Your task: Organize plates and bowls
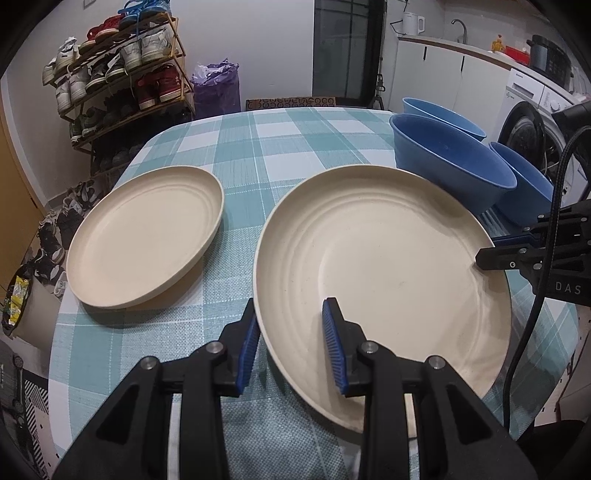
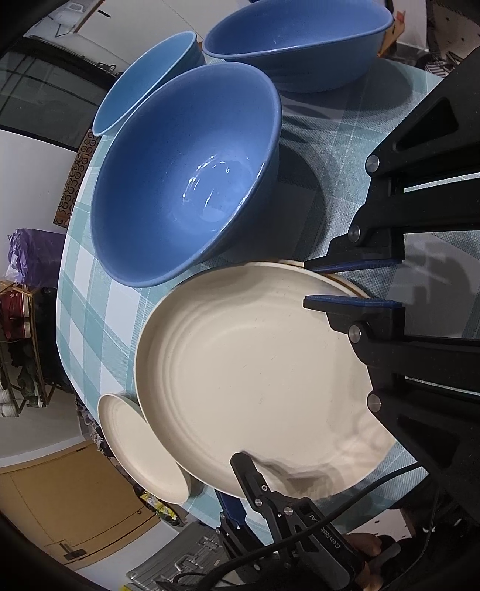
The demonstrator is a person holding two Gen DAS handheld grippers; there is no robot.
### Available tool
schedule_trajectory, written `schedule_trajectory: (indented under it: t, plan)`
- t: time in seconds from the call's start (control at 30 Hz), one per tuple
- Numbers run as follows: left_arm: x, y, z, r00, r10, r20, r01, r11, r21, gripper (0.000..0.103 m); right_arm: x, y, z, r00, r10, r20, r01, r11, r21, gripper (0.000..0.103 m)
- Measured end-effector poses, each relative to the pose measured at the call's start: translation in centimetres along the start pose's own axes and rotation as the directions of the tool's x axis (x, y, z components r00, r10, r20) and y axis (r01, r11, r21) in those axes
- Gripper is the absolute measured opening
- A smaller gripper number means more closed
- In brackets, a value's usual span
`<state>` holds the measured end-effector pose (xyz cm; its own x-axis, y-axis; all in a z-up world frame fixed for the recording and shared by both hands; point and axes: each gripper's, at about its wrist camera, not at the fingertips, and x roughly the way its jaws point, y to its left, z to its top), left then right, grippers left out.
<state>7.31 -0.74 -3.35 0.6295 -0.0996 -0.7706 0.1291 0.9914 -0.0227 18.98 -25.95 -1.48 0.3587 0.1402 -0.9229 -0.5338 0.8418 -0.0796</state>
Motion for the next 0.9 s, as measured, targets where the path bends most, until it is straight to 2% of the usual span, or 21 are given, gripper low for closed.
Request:
schedule_trajectory:
  t: [0.1,0.43,0.57,0.63,0.73,0.83,0.9]
  plan:
    - [0.0,-0.1,0.0,1.0,0.005,0.001,-0.005,1.0,0.007,0.035,-0.1,0.4,-0.1,0.999,-0.041,0.007,0.041,0.999,-0.023,0.012]
    - [0.2,0.1,-0.2,1.0,-0.017,-0.008,0.017,1.0,-0.001,0.041,-0.3,0.4,-0.3,1.0,-0.025,0.017,0.025,0.999,-0.025,0.019]
    - [0.2,-0.1,-0.2,1.0,-0.025,-0.006,0.025,1.0,0.007,0.049,-0.6,0.4,-0.5,0.999,-0.002,0.032,0.003,1.0,-0.02,0.029]
    - [0.2,-0.2,-0.3,0.999,-0.036,-0.005,0.036,0.999,0.004,0.056,-0.9,0.3,-0.6,0.999,0.006,0.042,-0.006,1.0,-0.02,0.035]
    - [0.0,-0.1,-0.2,0.999,-0.049,-0.003,0.049,0.999,-0.001,0.057,-1.4,0.3,-0.8,0.998,0.013,0.061,-0.012,1.0,-0.02,0.037]
    - [-0.4,0.2,-0.1,0.999,-0.05,0.007,0.051,0.999,-0.012,0.058,-2.0,0.0,-1.0,0.996,0.027,0.088,-0.026,1.0,-0.008,0.046]
    - [-0.8,0.5,-0.1,0.998,-0.053,0.016,0.053,0.998,-0.021,0.059,-2.4,-0.2,-1.3,0.993,0.038,0.113,-0.039,0.999,0.003,0.048]
